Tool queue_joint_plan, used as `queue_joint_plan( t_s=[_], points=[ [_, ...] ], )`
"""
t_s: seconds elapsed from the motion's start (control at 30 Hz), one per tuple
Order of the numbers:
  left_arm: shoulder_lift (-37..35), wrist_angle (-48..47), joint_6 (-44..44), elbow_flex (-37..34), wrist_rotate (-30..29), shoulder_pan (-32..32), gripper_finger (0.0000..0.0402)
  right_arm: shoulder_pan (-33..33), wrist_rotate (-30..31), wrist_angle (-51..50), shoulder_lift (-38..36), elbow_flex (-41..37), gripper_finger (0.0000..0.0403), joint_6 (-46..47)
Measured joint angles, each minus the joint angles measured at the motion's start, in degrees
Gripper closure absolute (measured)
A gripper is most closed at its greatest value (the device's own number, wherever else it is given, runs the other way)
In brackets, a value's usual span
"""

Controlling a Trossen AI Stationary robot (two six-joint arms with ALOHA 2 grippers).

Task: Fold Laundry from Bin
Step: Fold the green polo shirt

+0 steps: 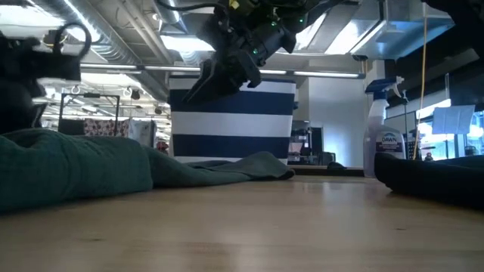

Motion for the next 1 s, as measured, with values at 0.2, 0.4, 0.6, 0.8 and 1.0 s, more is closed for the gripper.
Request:
queue_joint_plan(
  t_s=[0.2,0.4,0.6,0.8,1.0],
  points=[
    [0.0,-8.09,-3.02,-1.19,7.59,1.47,0.0266,0.86,-0.01,-0.69,0.21,0.0,0.0233,0.41],
    [-0.02,-22.44,-10.23,2.27,8.14,-0.11,0.0266,0.73,-0.02,-1.55,0.21,0.0,0.0233,0.44],
    [-0.07,-33.67,-17.39,4.82,12.09,-1.01,0.0266,0.69,-0.02,-1.62,0.21,0.0,0.0233,0.34],
    [-0.07,-36.21,-19.99,5.04,17.26,-1.04,0.0266,0.69,1.04,-2.59,0.21,0.0,0.0233,-0.25],
    [-0.07,-39.47,-21.28,9.6,9.1,-1.0,0.0266,0.58,5.69,-6.96,0.21,0.0,0.0233,-2.87]
  ],
)
